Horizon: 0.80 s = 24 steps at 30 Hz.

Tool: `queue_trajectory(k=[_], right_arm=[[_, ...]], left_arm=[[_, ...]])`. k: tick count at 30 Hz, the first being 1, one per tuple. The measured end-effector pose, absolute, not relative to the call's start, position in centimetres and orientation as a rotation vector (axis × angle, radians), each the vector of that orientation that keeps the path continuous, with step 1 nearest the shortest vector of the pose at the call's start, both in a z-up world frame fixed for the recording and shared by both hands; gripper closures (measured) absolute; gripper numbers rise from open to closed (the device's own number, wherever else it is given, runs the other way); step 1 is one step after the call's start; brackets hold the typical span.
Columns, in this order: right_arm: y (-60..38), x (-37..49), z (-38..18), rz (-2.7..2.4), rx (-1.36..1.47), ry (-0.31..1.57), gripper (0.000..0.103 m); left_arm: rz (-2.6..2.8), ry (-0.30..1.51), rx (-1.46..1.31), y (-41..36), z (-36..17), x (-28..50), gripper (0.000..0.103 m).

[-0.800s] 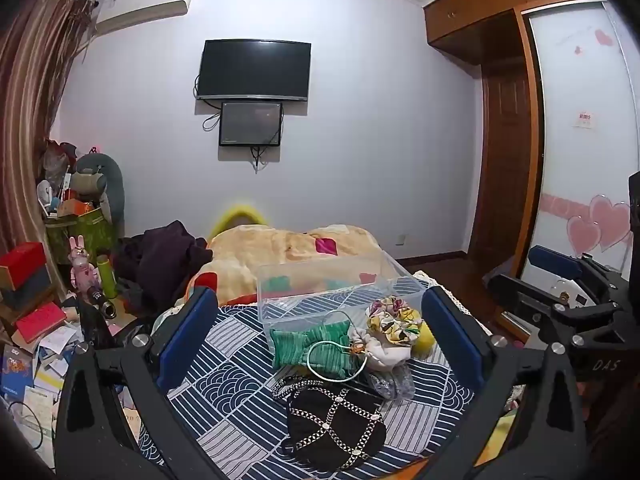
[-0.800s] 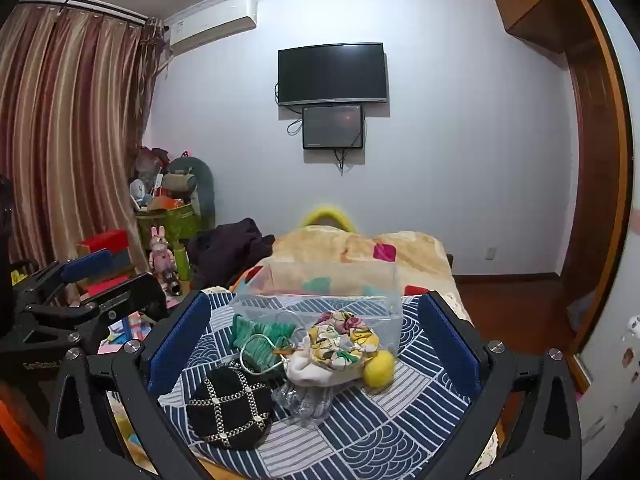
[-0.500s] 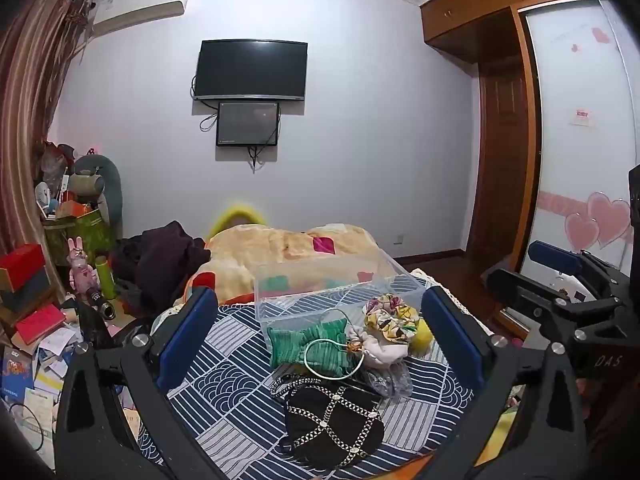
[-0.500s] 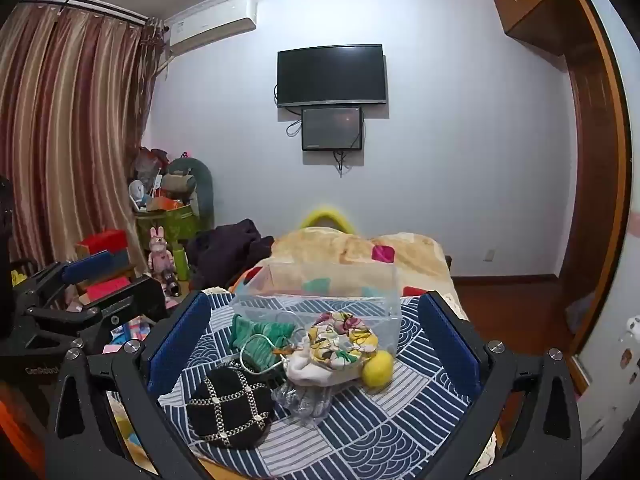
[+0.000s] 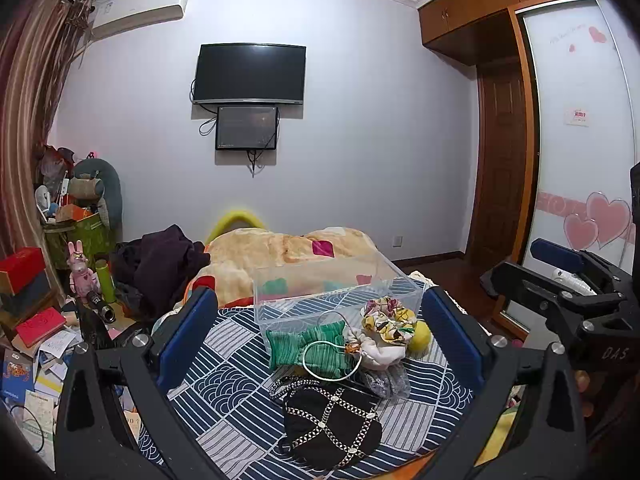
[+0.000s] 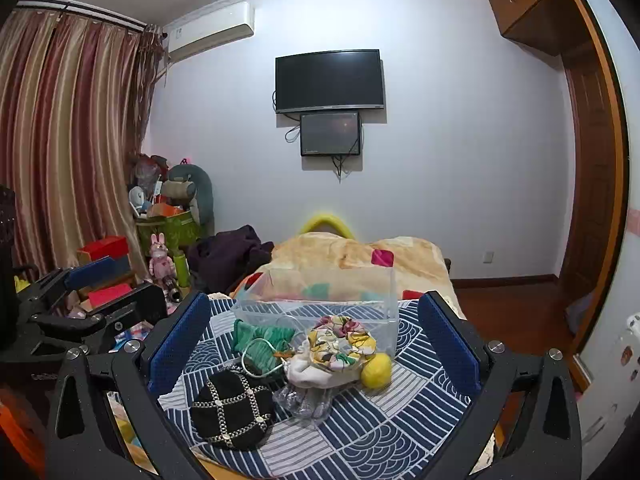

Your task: Organize soft objects

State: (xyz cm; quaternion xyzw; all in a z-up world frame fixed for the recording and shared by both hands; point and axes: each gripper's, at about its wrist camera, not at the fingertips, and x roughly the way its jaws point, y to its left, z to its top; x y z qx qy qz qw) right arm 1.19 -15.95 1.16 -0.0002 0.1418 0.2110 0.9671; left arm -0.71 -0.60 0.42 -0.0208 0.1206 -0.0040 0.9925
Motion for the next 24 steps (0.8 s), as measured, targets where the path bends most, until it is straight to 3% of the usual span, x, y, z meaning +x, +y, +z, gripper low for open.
queue_trajectory(k=[24], right_arm=[[-16.24, 0.74, 1.41, 0.423, 0.016, 0.272, 0.000]], left_arm=[[-0.005, 0.243, -0.037, -0.64, 0.50, -0.63, 0.000]])
